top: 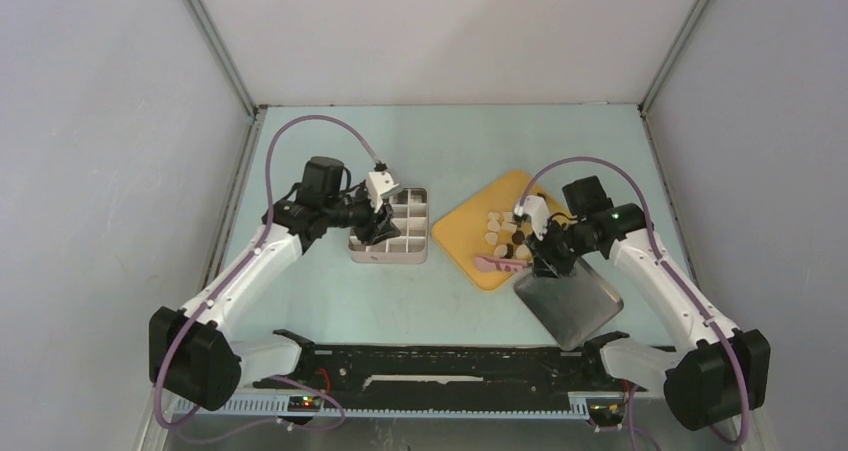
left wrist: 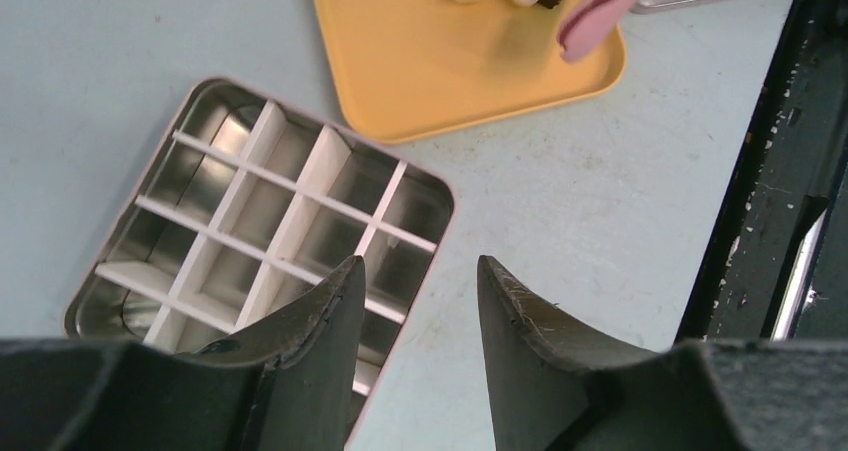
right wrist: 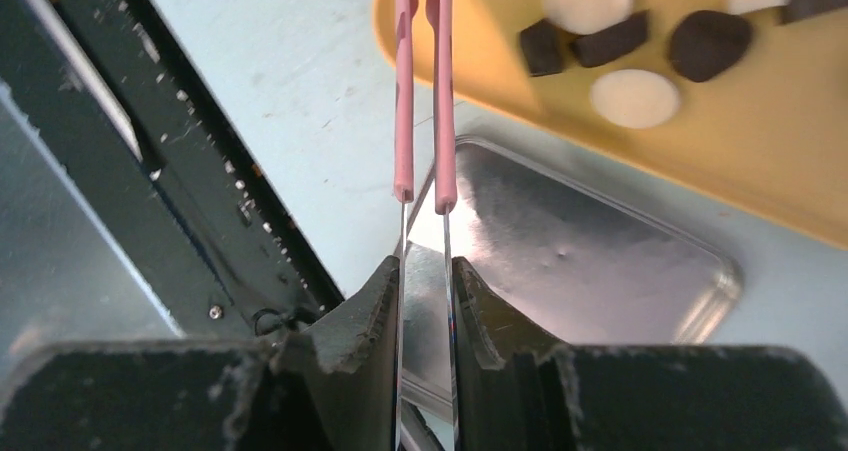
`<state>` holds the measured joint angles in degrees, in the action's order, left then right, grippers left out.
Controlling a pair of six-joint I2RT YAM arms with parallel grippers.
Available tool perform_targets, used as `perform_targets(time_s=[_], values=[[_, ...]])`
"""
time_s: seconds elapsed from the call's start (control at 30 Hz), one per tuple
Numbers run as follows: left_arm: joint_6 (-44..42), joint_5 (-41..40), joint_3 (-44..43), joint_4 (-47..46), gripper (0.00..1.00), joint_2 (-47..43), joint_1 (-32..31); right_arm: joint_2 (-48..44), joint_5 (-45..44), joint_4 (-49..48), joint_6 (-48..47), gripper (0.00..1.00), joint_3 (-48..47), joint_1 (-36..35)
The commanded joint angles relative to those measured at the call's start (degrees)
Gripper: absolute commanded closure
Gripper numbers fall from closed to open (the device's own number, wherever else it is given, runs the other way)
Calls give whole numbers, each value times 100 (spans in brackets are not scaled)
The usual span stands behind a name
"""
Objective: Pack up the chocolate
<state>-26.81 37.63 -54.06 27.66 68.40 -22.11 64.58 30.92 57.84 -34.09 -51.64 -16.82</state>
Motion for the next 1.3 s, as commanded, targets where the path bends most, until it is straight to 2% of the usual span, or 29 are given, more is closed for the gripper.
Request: perform_targets(time_s=[0.0,0.4,0.97,1.27], values=[[260,-141,156,149,50,-215,255,168,-644,-478,754,88,-528,92],[379,-1003,-338,817,49,-472,523,1079,-1347,-781,1436,77,-1472,346],[557,-1163,-184,970,48,-869,646,2341,-1036,-912,1724,72,-2271,409],[578,-1126,-105,901,48,-918,664,2716,-1376,-956,1717,68,-2365,320]])
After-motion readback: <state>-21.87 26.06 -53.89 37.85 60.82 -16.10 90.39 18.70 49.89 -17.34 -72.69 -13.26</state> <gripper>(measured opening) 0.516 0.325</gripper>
